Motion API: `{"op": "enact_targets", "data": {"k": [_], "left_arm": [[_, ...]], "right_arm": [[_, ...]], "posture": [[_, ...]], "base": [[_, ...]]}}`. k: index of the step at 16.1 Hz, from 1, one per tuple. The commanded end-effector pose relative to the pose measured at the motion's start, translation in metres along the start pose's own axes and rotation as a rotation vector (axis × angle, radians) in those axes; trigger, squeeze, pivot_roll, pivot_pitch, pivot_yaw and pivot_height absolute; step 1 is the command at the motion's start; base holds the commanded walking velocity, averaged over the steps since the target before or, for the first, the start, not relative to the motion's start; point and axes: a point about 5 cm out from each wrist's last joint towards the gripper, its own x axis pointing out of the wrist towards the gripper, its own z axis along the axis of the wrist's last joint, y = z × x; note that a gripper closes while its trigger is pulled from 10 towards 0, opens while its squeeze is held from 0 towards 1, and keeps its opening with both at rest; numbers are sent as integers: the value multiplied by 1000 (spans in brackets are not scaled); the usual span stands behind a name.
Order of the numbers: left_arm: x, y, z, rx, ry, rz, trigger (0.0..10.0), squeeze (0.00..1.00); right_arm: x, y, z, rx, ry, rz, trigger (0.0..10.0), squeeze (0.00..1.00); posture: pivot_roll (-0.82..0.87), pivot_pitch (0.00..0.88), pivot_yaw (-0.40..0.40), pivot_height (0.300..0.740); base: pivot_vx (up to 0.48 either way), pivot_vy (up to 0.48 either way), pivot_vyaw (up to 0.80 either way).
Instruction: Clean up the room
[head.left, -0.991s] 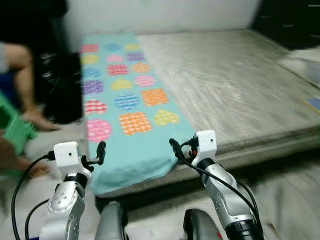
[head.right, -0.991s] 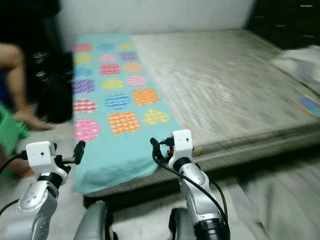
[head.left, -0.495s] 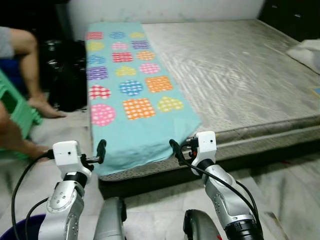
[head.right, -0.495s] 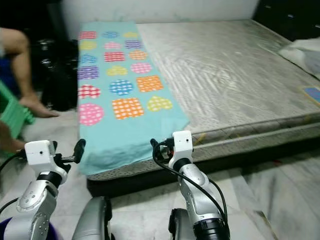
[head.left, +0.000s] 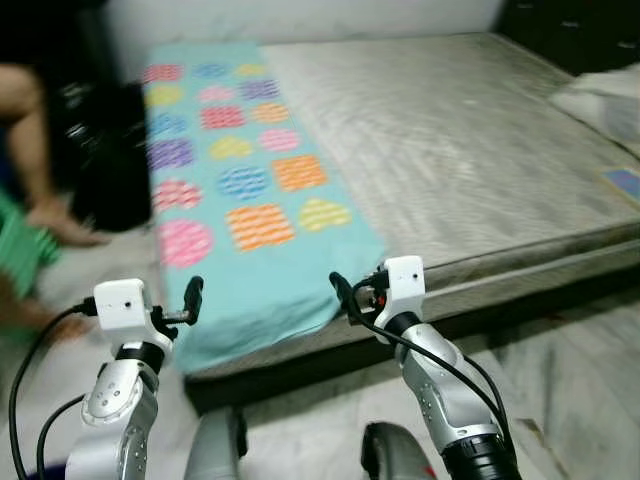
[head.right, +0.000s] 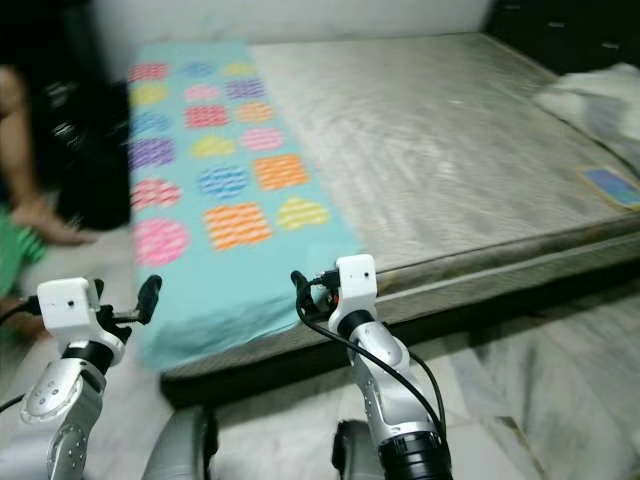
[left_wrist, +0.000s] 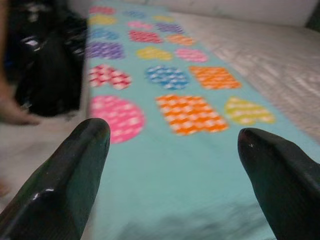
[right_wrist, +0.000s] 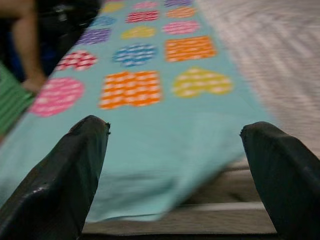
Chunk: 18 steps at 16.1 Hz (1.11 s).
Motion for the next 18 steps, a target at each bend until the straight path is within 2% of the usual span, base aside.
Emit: {"op": "enact_targets", "data": {"k": [1,7,9,11,13,18], "left_arm": [[0,-6,-3,-2,10,-29,10000,0],[0,-7,-2,-3,7,-31,10000,0],[0,-8,-2,-4,7,-34,10000,0],[2,-7,-3,-2,9,-31,10000,0],[2,-6,-5,5,20,-4,10000,0],[2,-7,-6,0,20,-14,10000,0]], "right_arm": [[-2,-8,0,-1,0,-32,10000,0],[-1,-8,0,2,-5,-34,10000,0],[-1,-8,1,-24,-13,-33,10000,0],[-1,-8,1,-25,-13,-29,10000,0],[-1,-8,1,-26,-11,-25,10000,0],[-1,-7,-1,-45,-4,-18,10000,0]], "posture": [[-45,78,-30,602],[-43,74,-28,602],[-43,70,-28,602],[-43,70,-28,602],[-42,64,-29,602],[-42,57,-33,602]], "base": [[368,0,0],[369,0,0],[371,0,0],[356,0,669],[0,0,522],[0,0,626]]}}
